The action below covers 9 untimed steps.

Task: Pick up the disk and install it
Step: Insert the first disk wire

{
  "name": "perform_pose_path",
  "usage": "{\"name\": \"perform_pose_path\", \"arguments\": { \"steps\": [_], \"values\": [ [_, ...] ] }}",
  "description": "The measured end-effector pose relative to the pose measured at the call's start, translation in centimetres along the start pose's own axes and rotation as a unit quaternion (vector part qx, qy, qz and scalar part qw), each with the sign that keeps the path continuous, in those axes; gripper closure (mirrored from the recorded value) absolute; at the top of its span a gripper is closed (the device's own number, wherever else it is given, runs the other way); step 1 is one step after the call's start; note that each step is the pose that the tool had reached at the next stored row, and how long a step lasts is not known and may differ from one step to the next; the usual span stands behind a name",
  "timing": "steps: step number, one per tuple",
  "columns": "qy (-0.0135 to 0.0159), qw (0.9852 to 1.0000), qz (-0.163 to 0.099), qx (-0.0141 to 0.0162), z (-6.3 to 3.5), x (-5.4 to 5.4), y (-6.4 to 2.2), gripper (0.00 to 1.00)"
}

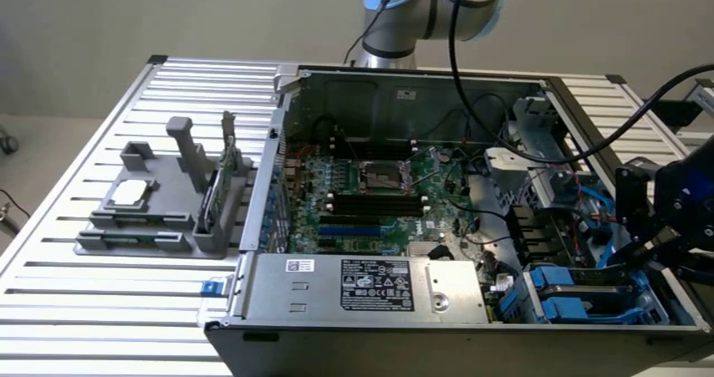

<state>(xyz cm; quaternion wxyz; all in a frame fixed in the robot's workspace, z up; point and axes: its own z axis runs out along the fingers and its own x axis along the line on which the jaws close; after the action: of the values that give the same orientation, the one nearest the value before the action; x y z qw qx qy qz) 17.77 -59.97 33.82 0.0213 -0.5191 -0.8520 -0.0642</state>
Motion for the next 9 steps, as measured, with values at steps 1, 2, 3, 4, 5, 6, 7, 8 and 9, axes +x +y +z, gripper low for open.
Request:
{"name": "perform_pose_path", "arguments": {
  "steps": [1,2,3,4,5,6,7,8,9],
  "values": [
    [0.0,1.0,0.001,0.0,0.01,0.0,0.0,0.83],
    [0.0,1.0,0.002,0.0,0.01,0.0,0.0,0.84],
    [0.0,1.0,0.002,0.0001,0.01,0.0,0.0,0.84],
    [0.0002,1.0,0.003,0.0003,0.02,0.0,0.0,0.84],
    [0.0004,1.0,0.003,0.0006,0.02,0.0,-0.01,0.84],
    [0.0008,1.0,0.004,0.0009,0.03,0.0,-0.01,0.84],
    [0.001,1.0,0.005,0.0013,0.02,0.0,0.0,0.84],
    [0.0013,1.0,0.005,0.0018,0.02,0.0,0.0,0.84],
    [0.0017,1.0,0.005,0.0023,0.02,0.0,0.0,0.84]
  ]
}}
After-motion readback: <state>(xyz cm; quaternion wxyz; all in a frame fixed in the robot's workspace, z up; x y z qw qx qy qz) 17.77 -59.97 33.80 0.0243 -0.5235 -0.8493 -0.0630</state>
